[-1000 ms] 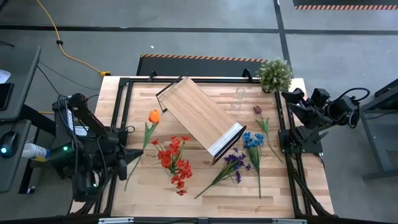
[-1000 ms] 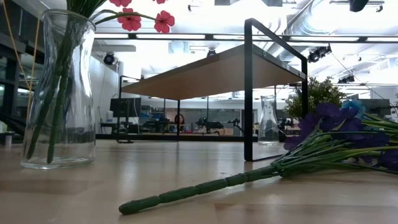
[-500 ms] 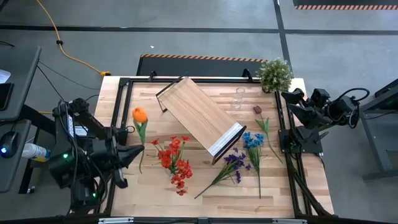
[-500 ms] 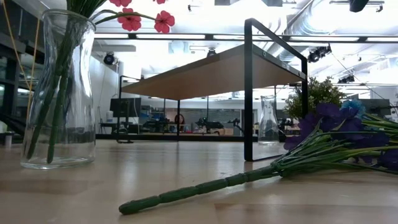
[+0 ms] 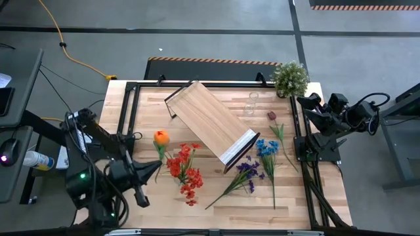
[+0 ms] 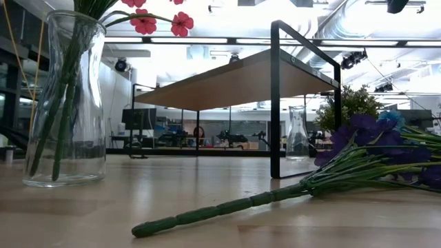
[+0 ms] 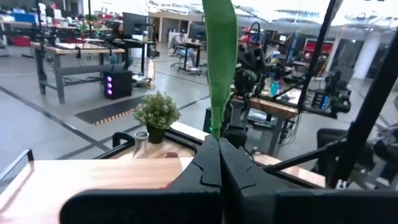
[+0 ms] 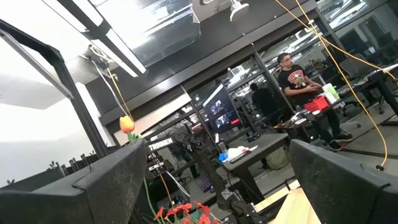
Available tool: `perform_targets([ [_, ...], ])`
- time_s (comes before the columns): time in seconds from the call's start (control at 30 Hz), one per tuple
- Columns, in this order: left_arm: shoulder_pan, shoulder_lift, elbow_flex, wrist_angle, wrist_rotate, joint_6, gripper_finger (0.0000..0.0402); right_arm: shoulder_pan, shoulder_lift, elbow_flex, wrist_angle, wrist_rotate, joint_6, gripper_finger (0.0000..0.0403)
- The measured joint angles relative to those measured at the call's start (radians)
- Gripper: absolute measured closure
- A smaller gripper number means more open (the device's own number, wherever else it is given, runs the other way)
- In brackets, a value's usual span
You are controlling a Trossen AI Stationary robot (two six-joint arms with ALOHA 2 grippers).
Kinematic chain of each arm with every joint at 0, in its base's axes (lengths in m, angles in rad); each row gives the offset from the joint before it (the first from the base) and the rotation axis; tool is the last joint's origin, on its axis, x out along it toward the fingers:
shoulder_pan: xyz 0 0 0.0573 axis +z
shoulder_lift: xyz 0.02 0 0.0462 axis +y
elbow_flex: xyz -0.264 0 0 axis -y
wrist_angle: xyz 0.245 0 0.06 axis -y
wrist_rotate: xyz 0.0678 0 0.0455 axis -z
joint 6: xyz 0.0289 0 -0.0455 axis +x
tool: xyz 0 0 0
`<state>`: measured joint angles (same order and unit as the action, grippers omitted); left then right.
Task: Pick and place flowers into a vace then onto a shelf
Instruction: Put the orange tulip into the bottom transparent vase
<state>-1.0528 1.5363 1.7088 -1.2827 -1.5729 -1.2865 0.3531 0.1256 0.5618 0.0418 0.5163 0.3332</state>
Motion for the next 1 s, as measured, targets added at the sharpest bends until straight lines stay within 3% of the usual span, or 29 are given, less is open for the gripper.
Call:
perform_targets([
  [0.47, -0.001, 0.053, -0.001, 0.109, 0.003, 0.023, 0.0382, 0.0, 0.0, 0.0, 0.0, 0.0, 0.006, 0.0022],
  [0.67, -0.009, 0.025, 0.006, 0.189, 0.003, 0.175, 0.0382, 0.0, 0.0, 0.0, 0.0, 0.006, 0.007, 0.0022],
  [1.0, -0.008, 0.01, 0.16, 0.175, 0.0, 0.495, 0.0382, 0.0, 0.0, 0.0, 0.0, 0.019, 0.003, 0.0022],
])
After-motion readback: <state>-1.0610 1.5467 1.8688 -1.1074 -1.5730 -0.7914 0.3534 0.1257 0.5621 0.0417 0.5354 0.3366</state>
